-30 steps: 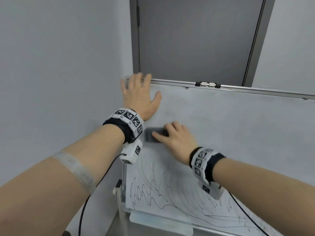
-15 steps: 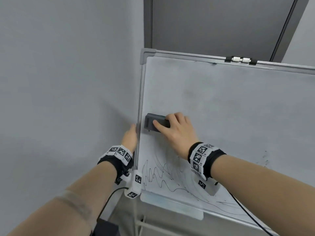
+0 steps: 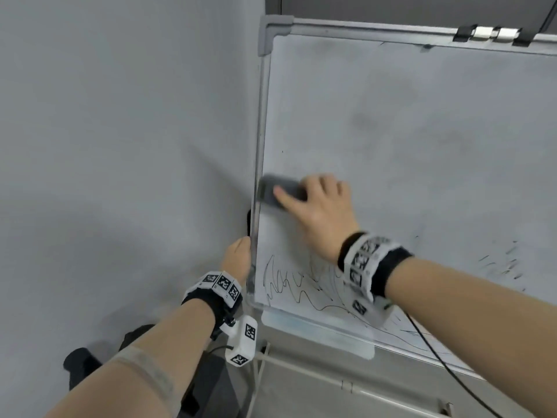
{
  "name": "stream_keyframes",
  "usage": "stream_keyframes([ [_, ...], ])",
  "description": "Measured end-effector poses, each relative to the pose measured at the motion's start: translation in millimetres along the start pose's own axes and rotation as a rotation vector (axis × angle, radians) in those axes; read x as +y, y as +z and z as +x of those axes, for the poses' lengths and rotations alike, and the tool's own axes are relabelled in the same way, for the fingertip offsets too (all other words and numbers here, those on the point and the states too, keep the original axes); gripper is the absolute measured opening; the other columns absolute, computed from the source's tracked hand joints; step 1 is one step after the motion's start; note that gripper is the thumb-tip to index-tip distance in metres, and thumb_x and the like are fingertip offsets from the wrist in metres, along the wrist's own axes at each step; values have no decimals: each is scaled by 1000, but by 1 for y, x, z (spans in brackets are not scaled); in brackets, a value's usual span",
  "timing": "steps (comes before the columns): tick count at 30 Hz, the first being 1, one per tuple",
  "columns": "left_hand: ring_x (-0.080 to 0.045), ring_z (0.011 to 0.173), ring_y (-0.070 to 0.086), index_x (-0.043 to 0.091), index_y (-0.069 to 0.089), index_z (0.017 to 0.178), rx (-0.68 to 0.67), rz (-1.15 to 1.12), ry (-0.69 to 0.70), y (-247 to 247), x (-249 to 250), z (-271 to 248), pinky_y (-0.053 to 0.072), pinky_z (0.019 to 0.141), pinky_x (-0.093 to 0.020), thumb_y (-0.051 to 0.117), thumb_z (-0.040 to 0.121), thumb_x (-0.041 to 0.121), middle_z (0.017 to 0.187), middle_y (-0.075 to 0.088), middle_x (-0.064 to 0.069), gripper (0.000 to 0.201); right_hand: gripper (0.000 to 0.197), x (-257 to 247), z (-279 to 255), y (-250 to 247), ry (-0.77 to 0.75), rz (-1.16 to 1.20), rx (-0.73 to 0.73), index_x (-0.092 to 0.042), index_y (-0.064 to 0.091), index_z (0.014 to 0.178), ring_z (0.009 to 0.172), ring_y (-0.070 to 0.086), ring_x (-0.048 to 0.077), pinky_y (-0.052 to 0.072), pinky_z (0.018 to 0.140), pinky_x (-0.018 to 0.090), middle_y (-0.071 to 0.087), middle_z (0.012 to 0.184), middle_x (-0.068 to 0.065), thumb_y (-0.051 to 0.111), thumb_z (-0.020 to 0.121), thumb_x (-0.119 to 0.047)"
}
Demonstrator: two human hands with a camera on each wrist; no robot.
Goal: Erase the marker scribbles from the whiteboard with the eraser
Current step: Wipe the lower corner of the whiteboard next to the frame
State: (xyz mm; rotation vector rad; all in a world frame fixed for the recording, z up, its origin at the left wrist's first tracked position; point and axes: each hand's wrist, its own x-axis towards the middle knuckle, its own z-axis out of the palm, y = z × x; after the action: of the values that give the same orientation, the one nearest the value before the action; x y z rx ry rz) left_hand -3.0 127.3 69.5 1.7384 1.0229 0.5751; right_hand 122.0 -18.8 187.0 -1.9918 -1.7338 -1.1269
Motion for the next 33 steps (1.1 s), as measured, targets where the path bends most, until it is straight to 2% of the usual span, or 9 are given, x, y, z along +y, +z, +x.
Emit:
stream_keyframes([
  [6, -18, 72, 42, 11, 46, 79, 78, -21, -23, 5, 10, -10, 34, 60, -26, 31, 101, 22, 76, 46, -7, 29, 69, 23, 60, -30, 91, -35, 181, -23, 59, 131, 92, 37, 28, 22, 69, 37, 54, 104, 15, 61, 65, -3],
  [10, -19, 77, 44, 13, 47, 77, 70, -3, -33, 4, 12, -1, 36, 62, -26, 34, 100, 20, 78, 48, -5, 27, 65, -4, -6, 11, -148, -46, -76, -20, 58, 131, 92, 42, 31, 33, 72, 41, 53, 104, 14, 47, 68, -7],
  [14, -21, 80, 48, 4, 60, 96, 47, -19, -63, -1, 17, 1, 35, 58, -21, 33, 101, 18, 91, 54, -11, 31, 70, -23, -57, 31, -276, -92, -296, -22, 55, 134, 95, 45, 32, 39, 75, 45, 49, 110, 12, 63, 65, -13],
  [18, -20, 87, 43, 22, 43, 69, 52, 49, -57, -3, 18, -2, 36, 73, -23, 31, 103, 18, 86, 50, -5, 36, 71, -6, -11, 5, -125, -68, -108, -24, 57, 132, 93, 41, 30, 29, 72, 41, 52, 102, 14, 51, 64, -6],
  [23, -21, 73, 40, 12, 36, 66, 95, 28, -81, 2, 22, -9, 29, 58, -28, 29, 101, 16, 67, 41, -3, 37, 67, 40, 82, -56, 215, -80, 240, -31, 56, 133, 95, 48, 34, 18, 70, 36, 55, 108, 15, 59, 72, -3],
  [26, -22, 76, 43, 10, 41, 68, 113, 16, -98, 3, 18, -6, 32, 62, -29, 30, 101, 18, 69, 44, -5, 35, 66, 41, 83, -54, 222, -87, 287, -30, 56, 133, 95, 47, 34, 23, 70, 37, 54, 108, 14, 59, 73, -3],
  [29, -25, 83, 49, 6, 52, 76, 68, 13, -123, 1, 21, -5, 39, 76, -31, 30, 101, 19, 86, 59, -18, 36, 66, 12, 20, -9, -21, -62, 82, -28, 59, 130, 94, 39, 29, 26, 70, 38, 53, 103, 12, 51, 68, -5],
  [31, -21, 90, 46, -2, 60, 103, 20, 31, -132, 1, 25, -6, 35, 80, -26, 30, 102, 18, 114, 60, -25, 36, 63, -10, -37, 19, -174, -69, -132, -27, 61, 127, 94, 41, 29, 33, 73, 40, 51, 107, 10, 47, 68, -11],
  [33, -19, 93, 43, -1, 58, 110, 5, 70, -115, 0, 26, -6, 29, 79, -22, 28, 103, 18, 119, 57, -23, 36, 64, -23, -72, 32, -234, -85, -292, -27, 61, 127, 94, 46, 31, 40, 74, 43, 51, 111, 9, 51, 66, -13],
])
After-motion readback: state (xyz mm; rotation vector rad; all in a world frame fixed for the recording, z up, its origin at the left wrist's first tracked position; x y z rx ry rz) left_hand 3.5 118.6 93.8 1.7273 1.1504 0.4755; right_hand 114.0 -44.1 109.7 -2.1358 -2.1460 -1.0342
